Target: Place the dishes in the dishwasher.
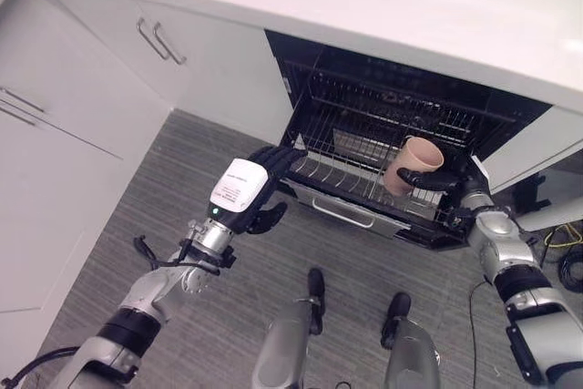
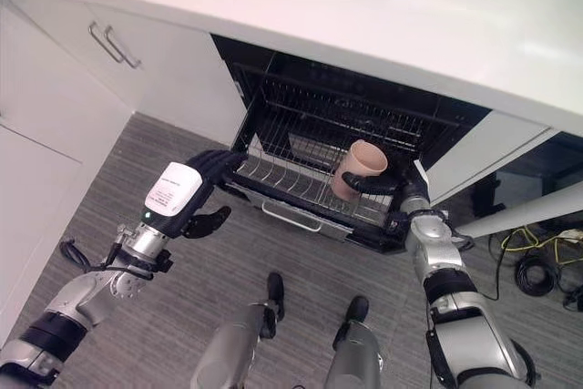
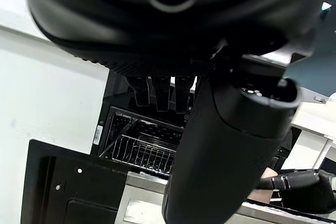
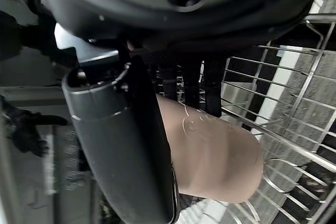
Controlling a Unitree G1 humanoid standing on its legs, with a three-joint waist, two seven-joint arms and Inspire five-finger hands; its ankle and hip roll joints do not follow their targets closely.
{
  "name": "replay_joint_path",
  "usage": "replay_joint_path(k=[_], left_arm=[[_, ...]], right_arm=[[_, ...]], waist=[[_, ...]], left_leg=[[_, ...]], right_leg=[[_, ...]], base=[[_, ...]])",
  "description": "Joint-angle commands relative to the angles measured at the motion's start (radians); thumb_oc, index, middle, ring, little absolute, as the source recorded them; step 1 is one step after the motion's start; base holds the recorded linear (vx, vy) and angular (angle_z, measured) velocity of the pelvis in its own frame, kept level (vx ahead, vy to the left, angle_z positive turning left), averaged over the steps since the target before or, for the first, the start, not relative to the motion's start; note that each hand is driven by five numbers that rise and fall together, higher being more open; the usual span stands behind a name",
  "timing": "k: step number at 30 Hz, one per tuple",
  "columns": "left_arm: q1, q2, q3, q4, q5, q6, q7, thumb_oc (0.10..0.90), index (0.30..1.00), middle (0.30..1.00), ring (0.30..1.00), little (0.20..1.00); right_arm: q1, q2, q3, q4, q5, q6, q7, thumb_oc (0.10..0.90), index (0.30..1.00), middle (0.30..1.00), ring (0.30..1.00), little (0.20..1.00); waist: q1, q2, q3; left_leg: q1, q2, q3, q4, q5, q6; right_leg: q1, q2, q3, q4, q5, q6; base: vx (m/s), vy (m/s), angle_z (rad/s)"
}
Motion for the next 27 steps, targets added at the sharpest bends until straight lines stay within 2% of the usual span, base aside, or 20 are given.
replay_joint_path(k=[1,10,11,12,14,15,18,23,24,27], left_arm=[[-0.034,0.044,0.018,-0.102,-0.089,-0.033,0.076,0.800,0.900,0.900,0.900,0.900],[-0.038,0.039,0.008,-0.112,-0.079,-0.014,0.106,0.800,0.900,0.900,0.900,0.900],[-0.038,0.038,0.008,-0.111,-0.078,-0.015,0.106,0.800,0.900,0.900,0.900,0.900],[-0.035,0.035,0.006,-0.109,-0.073,-0.016,0.108,0.800,0.900,0.900,0.900,0.900],[-0.033,0.031,0.005,-0.110,-0.069,-0.014,0.111,0.800,0.900,0.900,0.900,0.900],[-0.029,0.024,0.005,-0.107,-0.065,-0.013,0.116,0.800,0.900,0.900,0.900,0.900],[-0.018,0.017,0.007,-0.110,-0.060,-0.007,0.126,0.800,0.900,0.900,0.900,0.900],[-0.006,0.004,0.009,-0.110,-0.052,0.004,0.125,0.800,0.900,0.900,0.900,0.900],[0.005,-0.006,0.009,-0.108,-0.047,0.007,0.133,0.800,0.900,0.900,0.900,0.900],[0.017,-0.017,0.008,-0.108,-0.043,0.012,0.141,0.800,0.900,0.900,0.900,0.900]], right_arm=[[-0.068,-0.030,-0.014,-0.047,-0.019,-0.082,0.013,0.400,0.300,0.300,0.300,0.300],[-0.052,0.000,-0.002,-0.010,-0.066,-0.101,-0.016,0.400,0.300,0.300,0.300,0.300],[-0.049,0.003,0.001,-0.011,-0.077,-0.103,-0.021,0.431,0.347,0.347,0.347,0.347],[-0.049,0.009,0.008,-0.012,-0.094,-0.112,-0.039,0.800,0.900,0.900,0.900,0.900],[-0.043,0.019,0.013,-0.020,-0.101,-0.117,-0.066,0.800,0.900,0.900,0.900,0.900],[-0.039,0.021,0.013,-0.031,-0.148,-0.130,-0.105,0.800,0.900,0.900,0.900,0.900],[-0.034,0.021,0.013,-0.053,-0.167,-0.111,-0.129,0.800,0.900,0.900,0.900,0.900],[-0.025,0.020,0.016,-0.108,-0.269,-0.188,-0.256,0.800,0.900,0.900,0.900,0.900],[-0.017,0.019,0.009,-0.145,-0.298,-0.208,-0.310,0.800,0.900,0.900,0.900,0.900],[-0.001,0.020,0.000,-0.190,-0.338,-0.216,-0.364,0.800,0.900,0.900,0.900,0.900]], waist=[[0.004,-0.012,-0.092],[-0.001,0.010,-0.067],[-0.002,0.011,-0.067],[-0.002,0.012,-0.066],[-0.004,0.014,-0.064],[-0.007,0.016,-0.062],[-0.012,0.018,-0.062],[-0.019,0.021,-0.060],[-0.025,0.026,-0.062],[-0.031,0.032,-0.064]], left_leg=[[0.015,0.002,-0.036,0.034,-0.119,-0.071],[0.004,-0.002,-0.029,0.034,-0.119,-0.068],[0.005,-0.002,-0.029,0.034,-0.119,-0.068],[0.005,-0.002,-0.027,0.034,-0.120,-0.068],[0.005,-0.001,-0.025,0.034,-0.120,-0.068],[0.005,-0.001,-0.025,0.034,-0.121,-0.068],[0.007,-0.001,-0.021,0.034,-0.122,-0.068],[0.009,0.001,-0.016,0.034,-0.123,-0.067],[0.010,-0.001,-0.015,0.034,-0.125,-0.067],[0.011,-0.004,-0.011,0.034,-0.127,-0.066]], right_leg=[[0.020,-0.020,0.063,-0.014,-0.029,0.052],[0.002,-0.031,0.065,-0.014,-0.014,0.059],[0.002,-0.032,0.065,-0.014,-0.014,0.059],[0.002,-0.033,0.066,-0.014,-0.013,0.060],[0.000,-0.034,0.066,-0.014,-0.012,0.061],[-0.001,-0.035,0.068,-0.014,-0.011,0.061],[-0.002,-0.035,0.072,-0.014,-0.010,0.062],[-0.005,-0.036,0.076,-0.014,-0.007,0.063],[-0.006,-0.037,0.079,-0.014,-0.008,0.064],[-0.008,-0.040,0.084,-0.014,-0.009,0.066]], base=[[-0.02,0.014,0.05],[0.00,0.017,0.01],[0.00,0.000,0.00],[0.00,0.000,0.00],[0.00,0.000,0.00],[0.00,0.024,-0.03],[0.00,0.015,-0.02],[0.00,0.009,-0.01],[0.01,0.045,-0.03],[0.02,0.057,-0.07]])
